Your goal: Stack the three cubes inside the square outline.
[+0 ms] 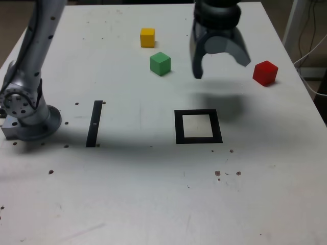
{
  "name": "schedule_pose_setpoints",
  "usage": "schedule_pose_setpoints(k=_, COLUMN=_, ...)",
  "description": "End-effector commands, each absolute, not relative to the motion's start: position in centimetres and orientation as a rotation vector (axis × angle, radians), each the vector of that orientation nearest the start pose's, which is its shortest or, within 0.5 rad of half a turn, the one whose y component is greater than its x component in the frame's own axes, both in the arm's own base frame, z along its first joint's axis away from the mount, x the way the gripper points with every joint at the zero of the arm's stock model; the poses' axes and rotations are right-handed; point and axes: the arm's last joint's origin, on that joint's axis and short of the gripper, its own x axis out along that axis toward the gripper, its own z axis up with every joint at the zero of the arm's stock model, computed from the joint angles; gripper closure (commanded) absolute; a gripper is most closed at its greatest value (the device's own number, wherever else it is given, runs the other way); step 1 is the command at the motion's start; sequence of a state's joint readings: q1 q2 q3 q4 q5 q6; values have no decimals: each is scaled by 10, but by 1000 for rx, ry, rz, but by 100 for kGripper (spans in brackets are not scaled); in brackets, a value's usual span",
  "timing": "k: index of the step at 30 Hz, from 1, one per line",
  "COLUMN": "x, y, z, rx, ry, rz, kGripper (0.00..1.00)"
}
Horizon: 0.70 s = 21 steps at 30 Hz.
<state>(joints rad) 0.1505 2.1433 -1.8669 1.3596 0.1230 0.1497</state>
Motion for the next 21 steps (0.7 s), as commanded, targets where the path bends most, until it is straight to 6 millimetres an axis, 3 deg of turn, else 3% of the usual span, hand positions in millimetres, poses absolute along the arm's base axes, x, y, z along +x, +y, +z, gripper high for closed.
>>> schedule_pose_setpoints(k=1, x=408, y=72, z=275, rx=92, ry=1644, rz=89, kGripper=1)
schedule_pose_setpoints(k=10, x=441, y=92, z=277, rx=99, ry=1582, rz=82, kGripper=1)
schedule_pose_setpoints(k=21, x=472, y=118, z=262, rx=110, ry=1541, rz=60, kGripper=1)
